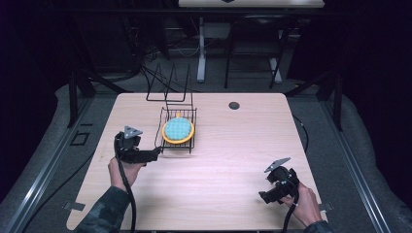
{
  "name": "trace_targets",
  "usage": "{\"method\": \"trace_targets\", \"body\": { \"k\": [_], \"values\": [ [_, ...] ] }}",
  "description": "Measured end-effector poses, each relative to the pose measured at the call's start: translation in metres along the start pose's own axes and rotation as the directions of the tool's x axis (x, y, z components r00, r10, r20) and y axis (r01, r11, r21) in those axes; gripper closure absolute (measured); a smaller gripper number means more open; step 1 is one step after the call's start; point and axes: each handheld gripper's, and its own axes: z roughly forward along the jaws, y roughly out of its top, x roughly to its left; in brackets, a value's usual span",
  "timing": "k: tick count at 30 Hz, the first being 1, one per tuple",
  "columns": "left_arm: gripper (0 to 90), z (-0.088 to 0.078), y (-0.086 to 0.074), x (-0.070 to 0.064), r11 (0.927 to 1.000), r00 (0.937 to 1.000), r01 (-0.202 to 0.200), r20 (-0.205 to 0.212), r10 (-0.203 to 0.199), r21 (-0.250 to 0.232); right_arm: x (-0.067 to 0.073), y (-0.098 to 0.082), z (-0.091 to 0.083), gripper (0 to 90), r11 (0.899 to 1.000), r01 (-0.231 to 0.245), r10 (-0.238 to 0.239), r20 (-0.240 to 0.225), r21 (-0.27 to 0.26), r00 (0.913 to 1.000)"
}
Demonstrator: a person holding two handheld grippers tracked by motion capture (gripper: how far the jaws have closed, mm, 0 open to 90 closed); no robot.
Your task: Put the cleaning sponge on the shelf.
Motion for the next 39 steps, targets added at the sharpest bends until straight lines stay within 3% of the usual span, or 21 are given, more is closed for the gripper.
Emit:
{"method": "trace_targets", "body": {
  "k": [8,21,28,39],
  "values": [
    [5.8,-0.02,-0.018,-0.005,0.9998,0.9996,-0.018,0.022,0.018,0.008,-0.001,-0.001,0.001,7.8,1.0,-0.002,0.002,0.002,0.012,1.0],
    [4.2,-0.034,-0.053,-0.009,0.9974,0.999,-0.022,0.04,0.019,0.069,0.001,-0.001,0.002,7.9,1.0,0.005,-0.005,-0.001,0.023,1.0],
    [3.4,-0.031,-0.072,-0.008,0.9922,0.9984,-0.008,0.056,0.001,0.124,0.001,0.0,0.004,8.0,1.0,0.006,-0.006,0.004,0.023,1.0],
    [0.7,-0.028,-0.09,-0.007,0.988,0.9971,-0.008,0.077,-0.003,0.154,0.001,0.0,0.005,8.1,0.999,0.02,-0.02,-0.004,0.034,0.9998]
  ]
}}
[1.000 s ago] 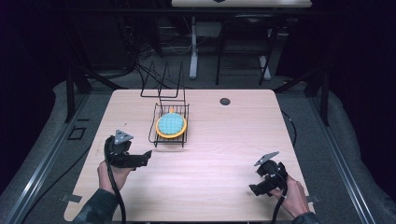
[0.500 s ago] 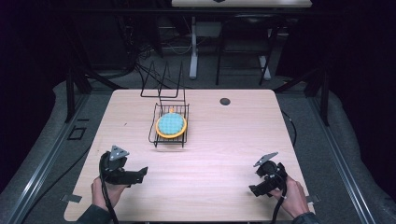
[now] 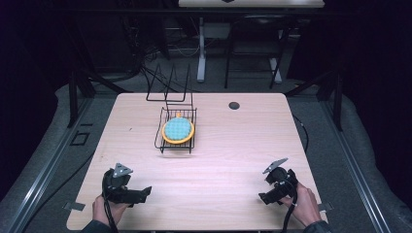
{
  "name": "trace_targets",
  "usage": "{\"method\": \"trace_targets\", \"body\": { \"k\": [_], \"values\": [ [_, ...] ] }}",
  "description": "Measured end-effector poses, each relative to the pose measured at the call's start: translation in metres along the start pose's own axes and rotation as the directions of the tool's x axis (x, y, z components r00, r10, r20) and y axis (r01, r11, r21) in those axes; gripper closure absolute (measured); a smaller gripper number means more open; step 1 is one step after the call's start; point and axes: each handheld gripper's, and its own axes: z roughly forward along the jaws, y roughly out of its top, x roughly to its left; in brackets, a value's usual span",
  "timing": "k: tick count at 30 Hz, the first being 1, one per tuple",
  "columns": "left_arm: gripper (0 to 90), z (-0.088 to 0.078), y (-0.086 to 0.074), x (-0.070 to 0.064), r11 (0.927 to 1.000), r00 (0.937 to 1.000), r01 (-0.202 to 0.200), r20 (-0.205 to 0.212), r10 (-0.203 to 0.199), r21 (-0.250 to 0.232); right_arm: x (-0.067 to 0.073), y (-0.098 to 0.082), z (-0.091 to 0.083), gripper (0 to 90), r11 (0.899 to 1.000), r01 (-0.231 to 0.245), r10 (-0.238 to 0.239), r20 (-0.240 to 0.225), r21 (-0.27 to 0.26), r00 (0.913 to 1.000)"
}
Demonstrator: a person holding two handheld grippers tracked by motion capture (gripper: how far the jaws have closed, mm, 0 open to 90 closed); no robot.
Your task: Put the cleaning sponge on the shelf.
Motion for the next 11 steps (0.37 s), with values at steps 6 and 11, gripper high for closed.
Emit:
{"method": "trace_targets", "body": {
  "k": [6,11],
  "values": [
    [0.1,0.011,0.003,-0.002,0.9989,0.9992,-0.032,0.025,0.032,0.034,0.0,0.001,0.003,8.5,1.0,0.008,-0.008,-0.008,0.004,0.9999],
    [0.1,0.013,0.005,-0.002,0.9994,0.9992,-0.02,0.036,0.019,0.028,-0.001,-0.002,0.002,8.4,1.0,0.007,-0.007,-0.006,0.008,1.0]
  ]
}}
